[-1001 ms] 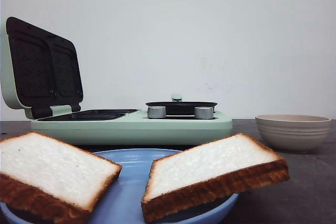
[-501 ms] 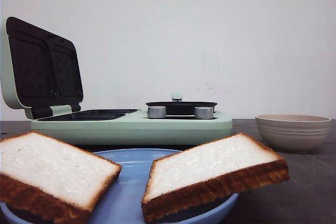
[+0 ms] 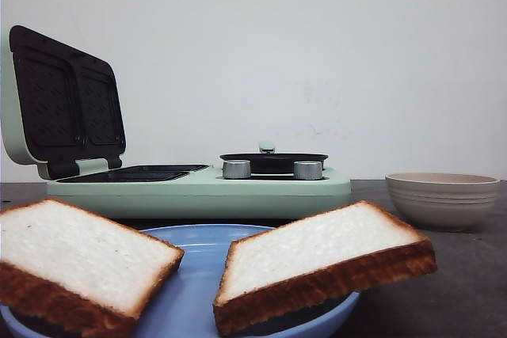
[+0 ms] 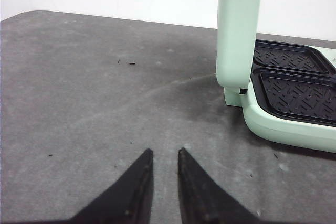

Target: Make breakfast with bread and shrimp

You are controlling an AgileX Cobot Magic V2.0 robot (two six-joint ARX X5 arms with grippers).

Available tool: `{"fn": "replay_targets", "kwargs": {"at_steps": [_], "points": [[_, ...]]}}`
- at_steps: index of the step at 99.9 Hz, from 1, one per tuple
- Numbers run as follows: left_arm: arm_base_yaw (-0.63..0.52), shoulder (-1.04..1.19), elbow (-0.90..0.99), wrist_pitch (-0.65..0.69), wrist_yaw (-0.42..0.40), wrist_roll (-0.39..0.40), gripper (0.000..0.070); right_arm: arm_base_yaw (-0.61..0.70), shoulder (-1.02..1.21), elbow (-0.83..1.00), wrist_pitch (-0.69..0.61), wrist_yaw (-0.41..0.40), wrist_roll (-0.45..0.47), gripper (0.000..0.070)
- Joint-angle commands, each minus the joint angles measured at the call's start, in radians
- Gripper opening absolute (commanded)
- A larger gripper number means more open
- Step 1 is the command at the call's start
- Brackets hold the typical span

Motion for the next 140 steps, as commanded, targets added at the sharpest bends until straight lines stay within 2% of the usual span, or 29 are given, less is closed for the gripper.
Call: {"fn": "replay_targets", "kwargs": {"at_steps": [1, 17, 34, 38, 46, 53, 61, 75, 89, 101, 112, 116, 132, 140], "points": [[0.001, -0.001, -0.018, -0.003, 0.003, -0.002, 0.0, 0.003, -0.002, -0.003, 0.01, 0.001, -0.006, 0.0], [0.001, -0.001, -0.018, -0.002, 0.003, -0.002, 0.0, 0.003, -0.002, -0.003, 0.011, -0.004, 0.032, 0.0], [0.001, -0.001, -0.018, 0.005, 0.005, -0.009, 0.0, 0.003, -0.002, -0.003, 0.027, -0.011, 0.17, 0.0], [0.001, -0.001, -0.018, 0.005, 0.029, -0.066, 0.0, 0.003, -0.002, -0.003, 0.047, -0.032, 0.211, 0.0], [0.001, -0.001, -0.016, 0.005, 0.129, -0.337, 0.0, 0.003, -0.002, -0.003, 0.087, -0.106, 0.299, 0.0], [0.001, -0.001, -0.016, 0.005, 0.177, -0.474, 0.0, 0.003, -0.002, -0.003, 0.126, -0.153, 0.341, 0.0], [0.001, -0.001, -0.016, 0.0, 0.203, -0.505, 0.0, 0.003, -0.002, -0.003, 0.158, -0.179, 0.375, 0.0], [0.001, 0.0, 0.01, -0.002, 0.349, -0.563, 0.0003, 0.003, -0.002, 0.031, 0.182, -0.197, 0.46, 0.0], [0.001, 0.028, 0.078, -0.002, 0.407, -0.65, 0.0005, 0.003, 0.018, 0.141, 0.18, -0.225, 0.446, 0.0], [0.0, 0.11, 0.179, -0.002, 0.446, -0.635, 0.0006, 0.003, 0.1, 0.269, 0.172, -0.232, 0.354, 0.0], [-0.013, 0.221, 0.299, -0.009, 0.525, -0.546, 0.0006, 0.003, 0.2, 0.388, 0.135, -0.279, 0.274, 0.0], [-0.028, 0.253, 0.346, -0.026, 0.528, -0.505, 0.0006, 0.003, 0.229, 0.425, 0.113, -0.291, 0.262, 0.0], [-0.09, 0.343, 0.535, -0.175, 0.448, -0.253, 0.0007, 0.004, 0.258, 0.513, 0.043, -0.284, 0.196, 0.0], [-0.113, 0.365, 0.613, -0.278, 0.385, -0.154, 0.0014, 0.006, 0.235, 0.523, 0.034, -0.275, 0.155, 0.0]]}}
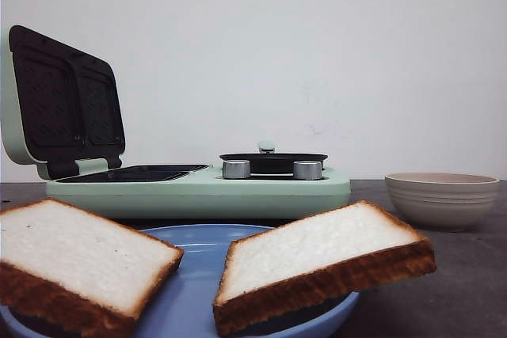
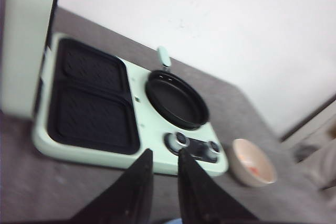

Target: Make breakfast with bread and shrimp

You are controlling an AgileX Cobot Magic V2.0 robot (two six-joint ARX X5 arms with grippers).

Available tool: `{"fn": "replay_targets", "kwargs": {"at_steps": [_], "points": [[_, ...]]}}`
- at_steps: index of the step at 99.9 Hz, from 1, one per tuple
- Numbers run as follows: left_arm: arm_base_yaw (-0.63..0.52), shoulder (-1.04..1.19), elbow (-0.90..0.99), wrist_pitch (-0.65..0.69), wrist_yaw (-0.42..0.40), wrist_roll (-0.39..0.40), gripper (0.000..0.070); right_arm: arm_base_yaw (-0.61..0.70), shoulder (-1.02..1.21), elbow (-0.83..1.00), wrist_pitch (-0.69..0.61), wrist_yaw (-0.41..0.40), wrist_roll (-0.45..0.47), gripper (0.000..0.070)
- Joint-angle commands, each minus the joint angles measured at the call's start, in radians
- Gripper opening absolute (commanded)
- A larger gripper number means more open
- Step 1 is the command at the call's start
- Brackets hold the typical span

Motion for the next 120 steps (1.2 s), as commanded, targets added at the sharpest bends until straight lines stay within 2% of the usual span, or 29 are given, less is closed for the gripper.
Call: {"fn": "replay_targets", "kwargs": {"at_steps": [1, 7, 13, 20, 27, 33, 40, 50, 53, 59, 70, 82, 86, 95, 99, 107, 120], "points": [[-0.017, 0.012, 0.066, -0.075, -0.051, 0.195, 0.0017, 0.007, -0.021, 0.019, -0.004, 0.01, -0.076, 0.0], [-0.036, 0.016, 0.1, -0.14, -0.096, 0.243, 0.0028, 0.016, -0.048, 0.02, -0.044, 0.042, -0.108, 0.0], [-0.054, 0.016, 0.111, -0.186, -0.117, 0.267, 0.0028, 0.028, -0.082, 0.022, -0.147, 0.119, -0.167, 0.0], [-0.07, 0.016, 0.11, -0.238, -0.139, 0.27, 0.0028, 0.043, -0.126, 0.023, -0.304, 0.244, -0.225, 0.0], [-0.082, 0.02, 0.11, -0.288, -0.143, 0.269, 0.0029, 0.058, -0.179, 0.023, -0.421, 0.352, -0.237, 0.0], [-0.089, 0.021, 0.11, -0.315, -0.143, 0.261, 0.003, 0.067, -0.233, 0.023, -0.454, 0.39, -0.235, 0.0], [-0.096, 0.022, 0.11, -0.316, -0.138, 0.254, 0.006, 0.076, -0.253, 0.028, -0.433, 0.344, -0.213, 0.0], [-0.104, 0.03, 0.11, -0.281, -0.126, 0.18, 0.0239, 0.078, -0.232, 0.035, -0.394, 0.13, -0.091, 0.0], [-0.107, 0.037, 0.11, -0.264, -0.111, 0.165, 0.0271, 0.078, -0.229, 0.035, -0.37, 0.085, -0.059, 0.0], [-0.111, 0.049, 0.11, -0.24, -0.083, 0.154, 0.028, 0.078, -0.226, 0.035, -0.317, 0.034, -0.021, 0.0], [-0.121, 0.074, 0.11, -0.233, -0.082, 0.138, 0.028, 0.076, -0.227, 0.037, -0.231, 0.037, -0.001, 0.0], [-0.135, 0.101, 0.11, -0.258, -0.068, 0.123, 0.0281, 0.076, -0.227, 0.037, -0.229, 0.057, 0.007, 0.0009], [-0.142, 0.113, 0.11, -0.275, -0.06, 0.102, 0.0284, 0.076, -0.227, 0.037, -0.245, 0.055, 0.021, 0.0061], [-0.159, 0.16, 0.11, -0.341, -0.059, 0.037, 0.0289, 0.076, -0.225, 0.037, -0.298, 0.058, 0.074, 0.0323], [-0.167, 0.19, 0.11, -0.378, -0.05, 0.028, 0.0325, 0.076, -0.221, 0.037, -0.317, 0.06, 0.089, 0.039], [-0.181, 0.264, 0.109, -0.45, -0.035, 0.03, 0.0409, 0.076, -0.22, 0.037, -0.349, 0.06, 0.091, 0.0412], [-0.199, 0.397, 0.109, -0.472, 0.019, 0.03, 0.0411, 0.076, -0.22, 0.037, -0.355, 0.058, 0.091, 0.0412]]}}
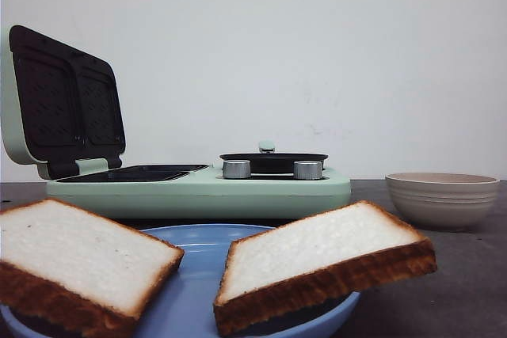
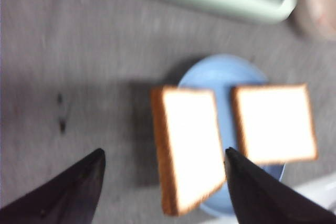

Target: Make breakfast with bread and shrimp

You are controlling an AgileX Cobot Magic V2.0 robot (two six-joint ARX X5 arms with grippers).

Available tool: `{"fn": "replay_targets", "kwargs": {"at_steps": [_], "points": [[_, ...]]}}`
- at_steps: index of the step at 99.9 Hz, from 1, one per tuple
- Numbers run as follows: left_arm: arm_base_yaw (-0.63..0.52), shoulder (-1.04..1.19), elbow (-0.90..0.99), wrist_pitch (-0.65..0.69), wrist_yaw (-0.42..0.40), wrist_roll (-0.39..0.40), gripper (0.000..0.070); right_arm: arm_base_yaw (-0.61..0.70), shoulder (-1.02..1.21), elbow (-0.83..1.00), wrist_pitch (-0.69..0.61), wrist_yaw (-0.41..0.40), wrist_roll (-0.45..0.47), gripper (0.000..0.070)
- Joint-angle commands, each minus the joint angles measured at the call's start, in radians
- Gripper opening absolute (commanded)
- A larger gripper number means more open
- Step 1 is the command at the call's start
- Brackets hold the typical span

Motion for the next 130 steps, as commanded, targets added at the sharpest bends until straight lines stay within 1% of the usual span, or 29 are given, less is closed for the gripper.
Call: {"fn": "replay_targets", "kwargs": {"at_steps": [1, 13, 19, 36, 49, 54, 68, 73, 114, 117, 126, 130], "points": [[-0.005, 0.064, 0.008, 0.016, 0.043, -0.012, 0.0411, 0.001, 0.004, 0.009, 0.009, 0.0, 0.018, 0.0412], [-0.005, 0.195, 0.008, 0.026, 0.133, 0.001, 0.0411, 0.001, 0.004, 0.009, -0.001, -0.003, 0.018, 0.0412], [-0.005, 0.256, 0.007, 0.03, 0.163, 0.019, 0.0411, 0.001, 0.004, 0.009, -0.015, -0.005, 0.017, 0.0412], [-0.005, 0.396, 0.008, 0.043, 0.175, 0.064, 0.0411, 0.001, 0.003, 0.009, -0.072, -0.009, 0.017, 0.0411], [-0.005, 0.473, 0.008, 0.043, 0.18, 0.106, 0.0411, 0.001, 0.003, 0.009, -0.1, -0.036, 0.006, 0.0411], [-0.005, 0.494, 0.007, 0.054, 0.195, 0.118, 0.0411, 0.001, 0.003, 0.009, -0.104, -0.044, 0.006, 0.0411], [-0.005, 0.538, 0.007, 0.107, 0.268, 0.118, 0.0411, 0.001, 0.003, 0.009, -0.106, -0.05, 0.005, 0.0411], [-0.006, 0.554, 0.008, 0.121, 0.282, 0.118, 0.0409, 0.001, 0.003, 0.009, -0.106, -0.05, 0.002, 0.0411], [-0.015, 0.646, 0.008, 0.151, 0.282, 0.123, 0.0378, 0.001, 0.003, 0.009, -0.106, -0.047, -0.002, 0.0411], [-0.016, 0.65, 0.007, 0.157, 0.282, 0.123, 0.037, 0.001, 0.003, 0.009, -0.107, -0.047, -0.002, 0.0411], [-0.023, 0.663, 0.007, 0.177, 0.281, 0.119, 0.0302, 0.001, 0.003, 0.009, -0.11, -0.046, -0.002, 0.0411], [-0.027, 0.67, 0.007, 0.182, 0.281, 0.119, 0.0294, 0.001, 0.003, 0.009, -0.11, -0.046, -0.002, 0.0411]]}}
